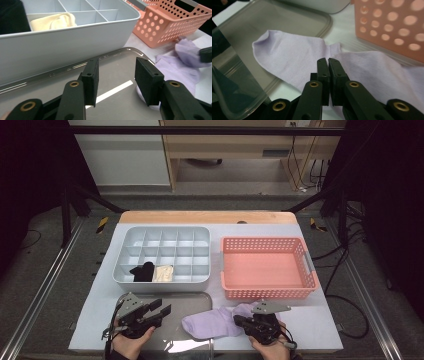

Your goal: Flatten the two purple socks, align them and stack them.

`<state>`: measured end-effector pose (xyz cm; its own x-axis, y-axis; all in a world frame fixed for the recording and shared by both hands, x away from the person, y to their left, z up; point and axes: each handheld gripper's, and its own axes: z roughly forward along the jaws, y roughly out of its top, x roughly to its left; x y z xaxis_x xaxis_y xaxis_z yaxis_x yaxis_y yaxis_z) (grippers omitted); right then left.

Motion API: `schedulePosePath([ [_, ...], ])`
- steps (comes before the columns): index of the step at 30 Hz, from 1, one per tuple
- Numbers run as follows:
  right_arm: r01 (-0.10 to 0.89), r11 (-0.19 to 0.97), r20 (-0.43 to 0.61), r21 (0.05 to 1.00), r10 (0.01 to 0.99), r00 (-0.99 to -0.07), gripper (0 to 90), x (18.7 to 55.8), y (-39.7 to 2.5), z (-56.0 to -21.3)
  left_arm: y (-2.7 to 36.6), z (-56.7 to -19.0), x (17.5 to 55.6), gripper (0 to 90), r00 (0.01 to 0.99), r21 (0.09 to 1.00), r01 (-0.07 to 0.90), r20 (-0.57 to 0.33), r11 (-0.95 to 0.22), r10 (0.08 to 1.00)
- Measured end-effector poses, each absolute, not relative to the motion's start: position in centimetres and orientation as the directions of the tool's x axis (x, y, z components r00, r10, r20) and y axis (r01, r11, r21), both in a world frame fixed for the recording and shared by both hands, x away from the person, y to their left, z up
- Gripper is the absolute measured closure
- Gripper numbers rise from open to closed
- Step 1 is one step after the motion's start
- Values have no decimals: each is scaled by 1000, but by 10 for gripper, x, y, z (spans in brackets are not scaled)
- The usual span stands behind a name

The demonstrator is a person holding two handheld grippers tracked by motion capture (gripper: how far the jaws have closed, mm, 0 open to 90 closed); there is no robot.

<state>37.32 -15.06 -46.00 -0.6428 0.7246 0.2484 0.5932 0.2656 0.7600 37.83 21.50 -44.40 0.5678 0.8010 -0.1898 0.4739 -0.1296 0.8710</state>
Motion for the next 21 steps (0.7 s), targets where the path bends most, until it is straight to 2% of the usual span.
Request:
schedulePosePath([
  [8,538,241,212,808,732,-648,736,376,-156,-458,207,-438,376,552,585,879,458,-186,-133,789],
  [15,512,175,174,841,808,-562,693,378,-190,-445,195,-433,375,578,605,876,456,-175,-159,777],
  [21,516,174,138,838,849,-509,662,381,-210,-443,176,-422,376,594,632,881,437,-160,-179,758],
])
